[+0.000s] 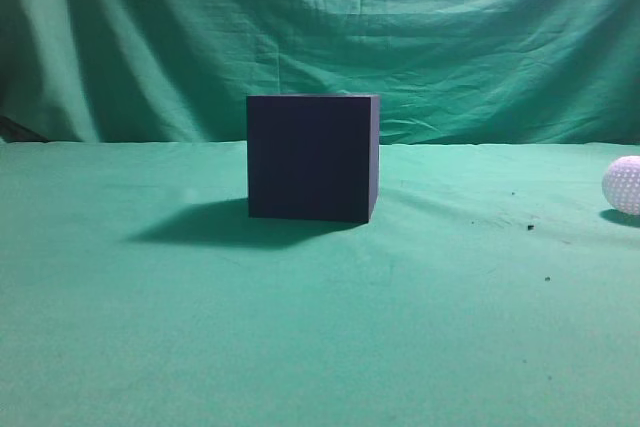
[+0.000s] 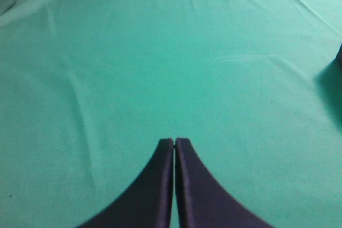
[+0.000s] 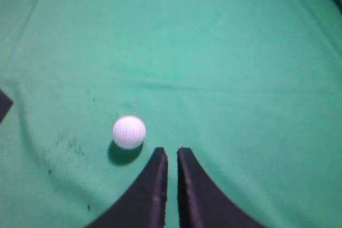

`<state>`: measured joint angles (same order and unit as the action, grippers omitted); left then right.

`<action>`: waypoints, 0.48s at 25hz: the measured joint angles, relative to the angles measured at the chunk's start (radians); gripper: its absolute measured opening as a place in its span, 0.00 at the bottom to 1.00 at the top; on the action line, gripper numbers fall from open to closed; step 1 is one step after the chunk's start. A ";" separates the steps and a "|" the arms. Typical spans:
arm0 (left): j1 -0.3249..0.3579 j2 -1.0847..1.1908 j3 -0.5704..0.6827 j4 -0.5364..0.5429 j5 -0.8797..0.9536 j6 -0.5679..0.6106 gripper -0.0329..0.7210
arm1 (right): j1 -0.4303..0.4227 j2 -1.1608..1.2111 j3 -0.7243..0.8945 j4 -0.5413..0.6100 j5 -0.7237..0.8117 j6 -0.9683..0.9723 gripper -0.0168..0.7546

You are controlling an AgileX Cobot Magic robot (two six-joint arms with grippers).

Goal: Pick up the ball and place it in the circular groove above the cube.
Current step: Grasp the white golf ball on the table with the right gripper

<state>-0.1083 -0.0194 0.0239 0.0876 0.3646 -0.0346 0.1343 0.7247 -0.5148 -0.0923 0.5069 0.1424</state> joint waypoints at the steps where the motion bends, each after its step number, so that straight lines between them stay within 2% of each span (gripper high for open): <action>1: 0.000 0.000 0.000 0.000 0.000 0.000 0.04 | 0.020 0.027 -0.033 0.007 0.049 -0.030 0.08; 3: 0.000 0.000 0.000 0.000 0.000 0.000 0.04 | 0.056 0.117 -0.103 0.026 0.179 -0.086 0.08; 4: 0.000 0.000 0.000 0.000 0.000 0.000 0.04 | 0.074 0.161 -0.141 0.030 0.243 -0.101 0.02; 7: 0.000 0.000 0.000 0.000 0.000 0.000 0.04 | 0.122 0.327 -0.230 0.035 0.377 -0.120 0.02; 12: 0.000 0.000 0.000 0.000 0.000 0.000 0.04 | 0.199 0.535 -0.317 0.041 0.388 -0.123 0.02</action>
<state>-0.1083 -0.0194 0.0239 0.0876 0.3646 -0.0346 0.3333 1.2599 -0.8317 -0.0512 0.8951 0.0192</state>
